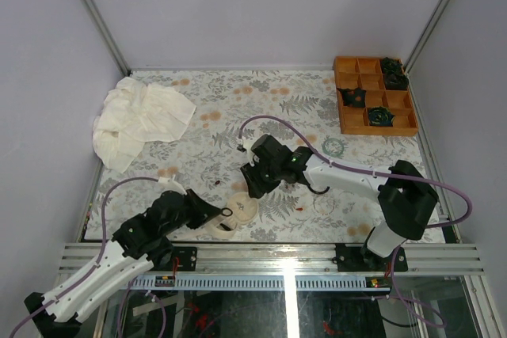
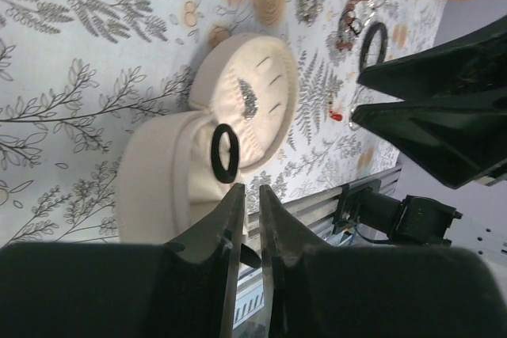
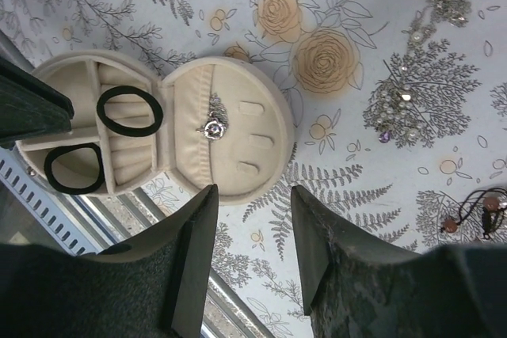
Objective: Organize the mixed jewelry
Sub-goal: Pick up the jewelry from the jewelry box.
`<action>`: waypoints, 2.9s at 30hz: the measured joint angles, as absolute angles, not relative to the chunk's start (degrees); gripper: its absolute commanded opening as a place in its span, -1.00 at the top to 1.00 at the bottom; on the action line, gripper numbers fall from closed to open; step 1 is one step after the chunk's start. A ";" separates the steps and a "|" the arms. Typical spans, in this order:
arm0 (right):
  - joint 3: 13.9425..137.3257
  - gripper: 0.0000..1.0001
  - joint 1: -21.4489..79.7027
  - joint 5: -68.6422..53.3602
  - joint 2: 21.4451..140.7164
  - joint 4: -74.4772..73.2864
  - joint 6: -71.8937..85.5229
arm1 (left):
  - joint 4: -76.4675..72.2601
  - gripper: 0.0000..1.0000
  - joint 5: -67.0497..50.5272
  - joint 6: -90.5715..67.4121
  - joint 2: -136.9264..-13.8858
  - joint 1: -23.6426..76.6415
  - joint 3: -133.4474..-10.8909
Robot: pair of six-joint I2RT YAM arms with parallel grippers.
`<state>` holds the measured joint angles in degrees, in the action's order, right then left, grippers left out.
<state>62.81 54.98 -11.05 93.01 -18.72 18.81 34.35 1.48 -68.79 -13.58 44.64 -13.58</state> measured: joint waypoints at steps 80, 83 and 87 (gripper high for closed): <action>77.78 0.50 65.98 0.40 111.39 -27.35 19.14 | 33.95 0.99 -2.15 -72.16 -5.78 44.99 -7.81; 77.76 0.72 65.98 0.38 111.50 -27.20 19.29 | 33.95 0.99 -2.15 -72.16 -5.78 44.99 -7.81; 77.76 0.83 65.98 0.40 111.63 -27.09 19.31 | 33.95 0.98 -2.15 -72.14 -5.78 44.99 -7.81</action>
